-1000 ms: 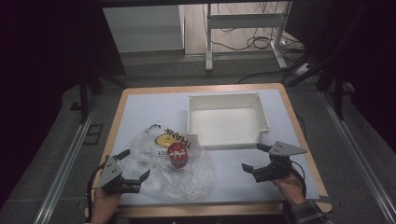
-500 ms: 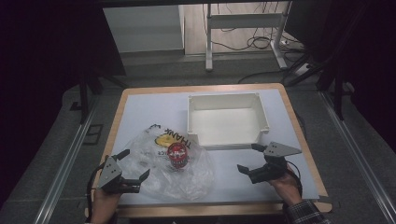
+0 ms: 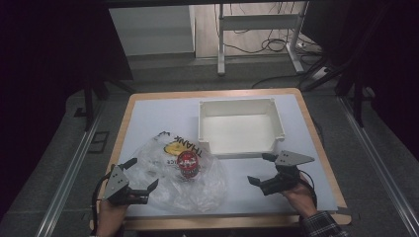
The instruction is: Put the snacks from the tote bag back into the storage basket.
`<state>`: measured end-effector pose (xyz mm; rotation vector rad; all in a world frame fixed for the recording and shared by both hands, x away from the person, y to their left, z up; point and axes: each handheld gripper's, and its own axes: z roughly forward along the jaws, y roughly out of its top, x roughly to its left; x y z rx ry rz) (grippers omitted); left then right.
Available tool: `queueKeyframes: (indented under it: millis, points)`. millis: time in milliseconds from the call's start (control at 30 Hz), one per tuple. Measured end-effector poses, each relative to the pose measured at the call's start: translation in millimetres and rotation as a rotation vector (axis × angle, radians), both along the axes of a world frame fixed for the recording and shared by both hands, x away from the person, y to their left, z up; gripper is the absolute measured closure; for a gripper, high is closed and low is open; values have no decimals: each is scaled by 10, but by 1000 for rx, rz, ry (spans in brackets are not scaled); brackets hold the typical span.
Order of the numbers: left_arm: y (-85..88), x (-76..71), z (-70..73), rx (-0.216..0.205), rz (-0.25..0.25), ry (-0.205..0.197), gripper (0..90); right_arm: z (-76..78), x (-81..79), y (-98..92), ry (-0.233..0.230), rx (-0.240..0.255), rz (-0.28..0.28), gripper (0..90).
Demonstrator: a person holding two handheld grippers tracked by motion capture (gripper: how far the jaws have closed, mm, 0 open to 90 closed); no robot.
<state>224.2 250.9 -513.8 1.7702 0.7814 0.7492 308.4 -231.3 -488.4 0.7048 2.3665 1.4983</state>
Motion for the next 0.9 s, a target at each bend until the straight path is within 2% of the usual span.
queueKeyframes:
  millis: [333,900]
  points:
    - [-5,0,-1,3,-1,-1,6,12,-3,68,-12,-23,28,9]
    - [-14,-1,-1,9,-5,-2,6,37,11,143,-18,-22,68,16]
